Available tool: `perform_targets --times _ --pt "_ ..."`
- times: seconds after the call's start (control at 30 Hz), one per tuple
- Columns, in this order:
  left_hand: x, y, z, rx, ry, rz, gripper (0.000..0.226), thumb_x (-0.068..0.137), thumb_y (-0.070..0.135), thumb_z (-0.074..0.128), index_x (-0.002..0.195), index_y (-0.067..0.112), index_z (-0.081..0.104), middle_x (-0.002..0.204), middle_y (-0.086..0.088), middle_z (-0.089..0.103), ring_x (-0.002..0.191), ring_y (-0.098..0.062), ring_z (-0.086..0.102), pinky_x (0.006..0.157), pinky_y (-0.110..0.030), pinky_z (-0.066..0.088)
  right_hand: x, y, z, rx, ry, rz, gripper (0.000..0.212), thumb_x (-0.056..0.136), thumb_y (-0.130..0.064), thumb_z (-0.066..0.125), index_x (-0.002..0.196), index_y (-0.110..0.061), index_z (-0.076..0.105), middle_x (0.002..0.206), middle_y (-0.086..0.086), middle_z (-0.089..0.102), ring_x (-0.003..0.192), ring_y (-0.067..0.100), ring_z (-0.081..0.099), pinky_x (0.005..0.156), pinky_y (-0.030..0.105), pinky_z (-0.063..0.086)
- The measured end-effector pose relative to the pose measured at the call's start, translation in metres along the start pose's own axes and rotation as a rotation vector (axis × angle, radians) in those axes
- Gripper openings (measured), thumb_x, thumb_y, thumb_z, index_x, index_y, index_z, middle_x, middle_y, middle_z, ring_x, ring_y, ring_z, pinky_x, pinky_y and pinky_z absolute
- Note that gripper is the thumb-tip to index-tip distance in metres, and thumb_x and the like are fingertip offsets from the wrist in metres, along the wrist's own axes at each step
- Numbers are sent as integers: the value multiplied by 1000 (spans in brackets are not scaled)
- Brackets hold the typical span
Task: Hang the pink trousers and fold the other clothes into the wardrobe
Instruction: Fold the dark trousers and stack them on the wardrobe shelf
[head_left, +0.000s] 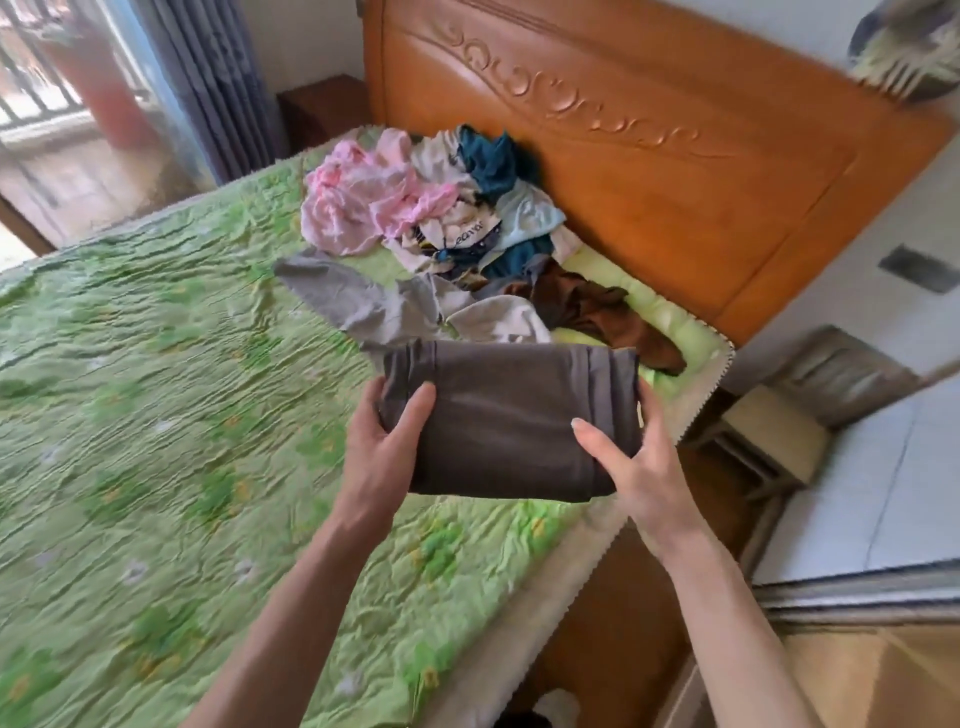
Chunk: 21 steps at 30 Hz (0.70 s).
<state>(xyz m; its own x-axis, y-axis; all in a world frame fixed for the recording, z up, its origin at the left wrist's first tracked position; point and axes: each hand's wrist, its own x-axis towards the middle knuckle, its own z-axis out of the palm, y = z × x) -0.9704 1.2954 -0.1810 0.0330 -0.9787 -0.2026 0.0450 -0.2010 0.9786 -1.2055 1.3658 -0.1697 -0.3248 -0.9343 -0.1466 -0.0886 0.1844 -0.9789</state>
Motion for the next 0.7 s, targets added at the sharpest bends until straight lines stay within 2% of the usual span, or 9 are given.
perform_targets --times 0.07,0.17,0.23,0.3,0.37,0.43,0.53,0.63,0.7 --pt "-3 8 30 37 -51 23 24 99 36 70 123 29 68 114 8 77 106 -13 73 98 -44 58 -6 -3 -28 -46 59 -5 75 93 -37 75 152 -48 30 132 -39 49 121 -16 53 91 9 50" --pt "-8 18 79 71 -106 50 32 97 43 71 126 30 67 114 11 77 104 -8 73 96 -39 59 -15 -6 -73 -120 181 -2 78 91 -45 74 156 -41 32 141 -27 51 123 -7 55 98 17 53" --pt "-12 24 115 124 -163 83 42 96 50 70 132 29 64 119 9 74 106 -8 72 96 -38 59 -21 -7 -104 -171 277 -1 79 91 -47 74 157 -39 32 135 -30 50 115 -10 54 90 9 51" --pt "-18 29 153 138 -232 105 32 98 45 69 126 30 66 113 11 75 101 -5 72 86 -30 60 -28 -8 -135 -189 363 -3 77 91 -47 74 156 -38 34 129 -33 50 113 -10 54 85 5 49" --pt "-26 35 191 147 -303 120 13 100 38 69 113 36 68 101 16 76 93 -1 72 75 -21 57 -37 -9 -167 -180 447 2 75 90 -47 75 155 -38 36 136 -25 52 120 -1 55 99 20 52" --pt "-36 41 229 149 -374 130 10 100 35 69 106 42 66 96 21 76 89 1 72 68 -16 56 -47 -8 -199 -150 530 17 74 89 -49 75 152 -41 37 138 -22 52 120 1 56 106 32 51" --pt "-49 49 282 145 -477 115 21 99 39 69 119 35 66 105 12 75 91 -5 73 70 -22 60 -66 -10 -243 -96 638 56 80 87 -51 77 154 -45 34 149 -14 50 131 11 54 109 43 51" --pt "-65 56 330 151 -583 103 18 98 43 68 115 40 64 109 11 73 94 -5 72 81 -32 62 -85 -15 -282 -29 748 51 76 86 -46 81 150 -45 40 142 -12 57 127 13 59 107 46 53" --pt "-78 60 359 166 -655 117 10 99 43 67 108 42 64 107 15 72 92 -1 71 78 -25 58 -99 -18 -305 13 829 35 70 86 -41 82 146 -43 46 134 -14 62 120 10 62 101 41 57"
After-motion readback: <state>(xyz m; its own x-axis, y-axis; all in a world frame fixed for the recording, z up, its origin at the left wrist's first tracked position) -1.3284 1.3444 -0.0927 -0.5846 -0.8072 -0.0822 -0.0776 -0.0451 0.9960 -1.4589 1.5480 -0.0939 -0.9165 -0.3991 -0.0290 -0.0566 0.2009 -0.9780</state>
